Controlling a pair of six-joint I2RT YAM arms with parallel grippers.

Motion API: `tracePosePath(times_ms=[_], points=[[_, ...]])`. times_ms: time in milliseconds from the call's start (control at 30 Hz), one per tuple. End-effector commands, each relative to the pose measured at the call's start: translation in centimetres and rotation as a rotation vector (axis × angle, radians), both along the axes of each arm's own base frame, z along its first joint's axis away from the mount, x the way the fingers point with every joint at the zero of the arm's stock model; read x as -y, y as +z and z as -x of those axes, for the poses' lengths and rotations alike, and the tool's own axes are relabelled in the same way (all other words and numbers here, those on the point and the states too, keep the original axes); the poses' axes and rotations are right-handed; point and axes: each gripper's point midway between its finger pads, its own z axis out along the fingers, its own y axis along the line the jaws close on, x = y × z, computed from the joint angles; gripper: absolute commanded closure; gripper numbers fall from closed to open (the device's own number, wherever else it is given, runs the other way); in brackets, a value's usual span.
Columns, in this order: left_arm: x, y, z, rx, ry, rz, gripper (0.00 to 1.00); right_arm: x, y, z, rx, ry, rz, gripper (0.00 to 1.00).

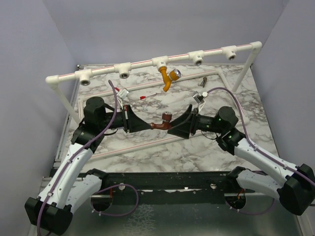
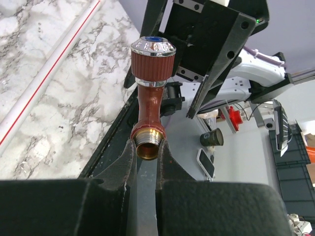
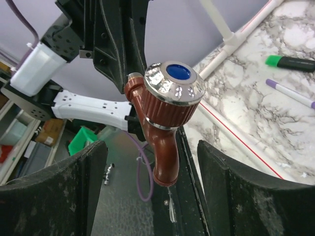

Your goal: Install the water faucets

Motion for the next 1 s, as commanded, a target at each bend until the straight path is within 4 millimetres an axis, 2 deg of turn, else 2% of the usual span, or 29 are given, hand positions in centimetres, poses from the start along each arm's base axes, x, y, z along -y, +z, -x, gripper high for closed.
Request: tracePosePath(times_ms=[0,167,367,700,967], points=[[0.3,2.7,1.0,0.08,-0.054,0.083,1.0,0.0,2.3,1.2,0.015,0.063,-0.099,0.23],[0.4,3.2,1.0,0.093,-0.053,0.112,1.0,-0.1,3.3,1.4,0.019,0.085,-0.149,0.27],[0.5,3.8,0.8,0.107,-0.047,0.145,1.0,-0.4,3.5,0.8,0.016,0.067,-0.162,0.36],[0.5,3.8,0.8,0.108,-0.039,0.165,1.0,-0.4,3.8,0.4,0.012,0.05,-0.194,0.46],[0.5,3.8,0.7,0.104,-0.038,0.175,1.0,-0.3,3.5,0.3,0.01,0.036,-0.195,0.63]])
